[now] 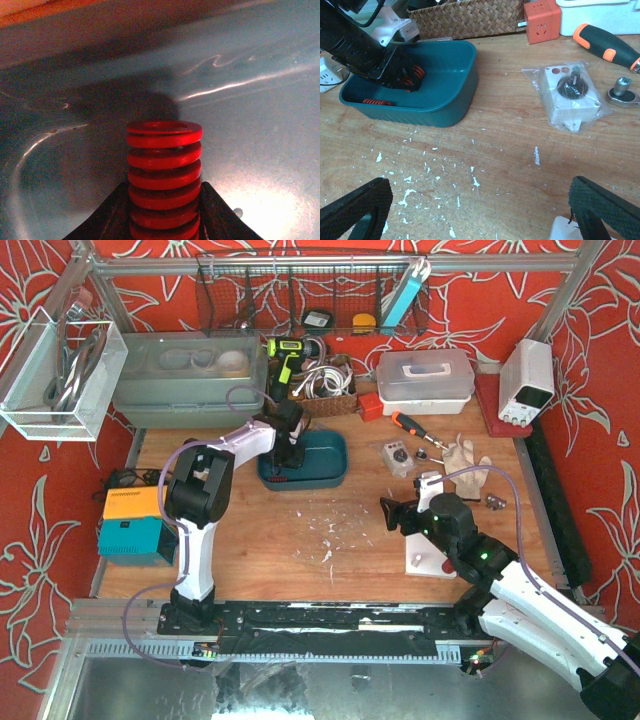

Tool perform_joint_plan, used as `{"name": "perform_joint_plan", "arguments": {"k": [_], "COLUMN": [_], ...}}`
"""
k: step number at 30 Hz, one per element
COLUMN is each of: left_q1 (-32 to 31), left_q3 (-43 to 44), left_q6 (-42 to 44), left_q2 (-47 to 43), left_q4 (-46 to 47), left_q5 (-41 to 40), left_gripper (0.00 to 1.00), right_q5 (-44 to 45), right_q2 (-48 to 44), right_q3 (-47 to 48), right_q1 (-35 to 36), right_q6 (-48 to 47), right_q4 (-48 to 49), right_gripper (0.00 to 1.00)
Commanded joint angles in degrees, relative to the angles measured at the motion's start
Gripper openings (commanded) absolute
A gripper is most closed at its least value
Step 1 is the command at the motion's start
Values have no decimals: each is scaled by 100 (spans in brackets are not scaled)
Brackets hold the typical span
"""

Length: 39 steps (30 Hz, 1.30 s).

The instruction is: Install the large spring

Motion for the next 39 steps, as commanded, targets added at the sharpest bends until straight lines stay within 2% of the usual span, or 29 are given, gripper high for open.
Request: {"name": "perform_joint_plan", "arguments": {"k": [1,11,17,23,30,34,39], "left_q1": [10,-100,-601,-1177,-2155,-2673,-3282], "left_q3": [-148,-512,-1199,-2701,-5118,-6302,-7157], "left_q6": [-38,57,455,534,597,1306,2197], "left_q2": [-177,-1480,-2605,-3968,-5107,-5380,-5340], "left_q4": [9,906,1901,3334,5789,7229,8257], "left_q5": [36,103,206,379,279,380,130], "left_gripper": [29,19,18,16,12,12,13], "right_q5": [70,399,52,-86,-454,-933,-1586], "right_q2": [-10,390,338,-43,-950,-1269,-1247], "right_q3": [-51,289,534,803,549,571,511], "right_q1": [30,20,-1,-10,-10,-10,-10], "right_q6": [-11,150,0,38,267,242,551], "right_q4": [96,-392,-680,-1315,-2046,-2461,-2247], "right_gripper": [99,99,99,99,96,91,82]}}
